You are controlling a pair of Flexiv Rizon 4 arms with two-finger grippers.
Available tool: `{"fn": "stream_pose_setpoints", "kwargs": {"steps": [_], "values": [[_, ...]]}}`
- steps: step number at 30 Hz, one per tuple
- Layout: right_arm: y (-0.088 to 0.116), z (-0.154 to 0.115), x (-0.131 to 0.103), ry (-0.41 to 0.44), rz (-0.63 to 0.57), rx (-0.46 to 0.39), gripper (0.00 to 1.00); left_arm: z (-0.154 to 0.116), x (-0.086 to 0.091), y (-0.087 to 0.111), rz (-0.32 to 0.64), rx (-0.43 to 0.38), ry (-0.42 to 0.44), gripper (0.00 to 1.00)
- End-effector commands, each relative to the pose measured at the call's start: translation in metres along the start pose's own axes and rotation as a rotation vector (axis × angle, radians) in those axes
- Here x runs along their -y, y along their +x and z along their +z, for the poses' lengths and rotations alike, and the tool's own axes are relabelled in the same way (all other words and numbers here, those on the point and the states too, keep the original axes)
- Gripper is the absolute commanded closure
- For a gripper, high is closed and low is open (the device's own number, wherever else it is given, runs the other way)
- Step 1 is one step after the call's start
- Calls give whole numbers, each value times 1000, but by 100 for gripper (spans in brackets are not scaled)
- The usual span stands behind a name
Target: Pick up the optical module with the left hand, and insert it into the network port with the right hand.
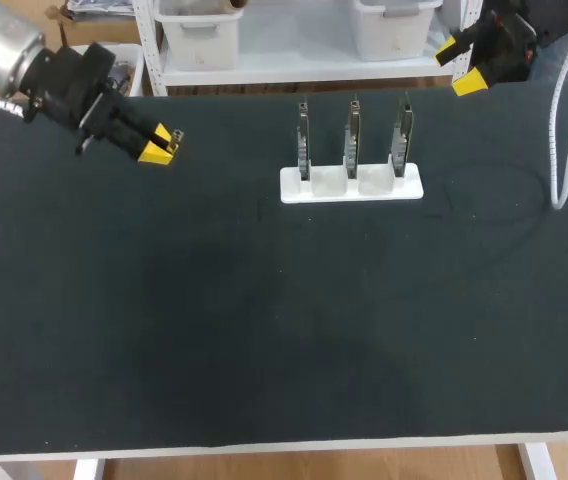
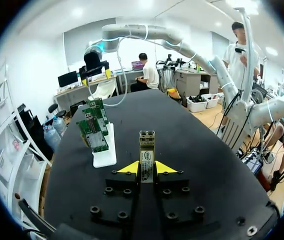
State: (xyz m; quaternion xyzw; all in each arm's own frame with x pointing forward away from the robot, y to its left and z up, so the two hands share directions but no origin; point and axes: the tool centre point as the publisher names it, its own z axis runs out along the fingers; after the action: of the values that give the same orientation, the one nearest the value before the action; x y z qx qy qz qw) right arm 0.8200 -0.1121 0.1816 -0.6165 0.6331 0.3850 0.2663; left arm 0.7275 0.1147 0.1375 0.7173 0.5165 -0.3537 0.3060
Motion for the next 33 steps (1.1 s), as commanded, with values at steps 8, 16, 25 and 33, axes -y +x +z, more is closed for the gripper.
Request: {"fn": "stream_pose_setpoints", "kwargs": {"steps": [8,16,25,33], "values": [[-1,-2,8,-388,1,-2,0,0,-1,-1,1,-2,3,100],[-1,-2,8,-388,1,-2,0,-2,-7,-13,41,16,-39,100],[-1,-2,8,-388,1,-2,0,0,-43,-62,192,142,-119,100],[-1,-2,8,-388,1,-2,0,11,-75,-88,254,243,-109,100]]}}
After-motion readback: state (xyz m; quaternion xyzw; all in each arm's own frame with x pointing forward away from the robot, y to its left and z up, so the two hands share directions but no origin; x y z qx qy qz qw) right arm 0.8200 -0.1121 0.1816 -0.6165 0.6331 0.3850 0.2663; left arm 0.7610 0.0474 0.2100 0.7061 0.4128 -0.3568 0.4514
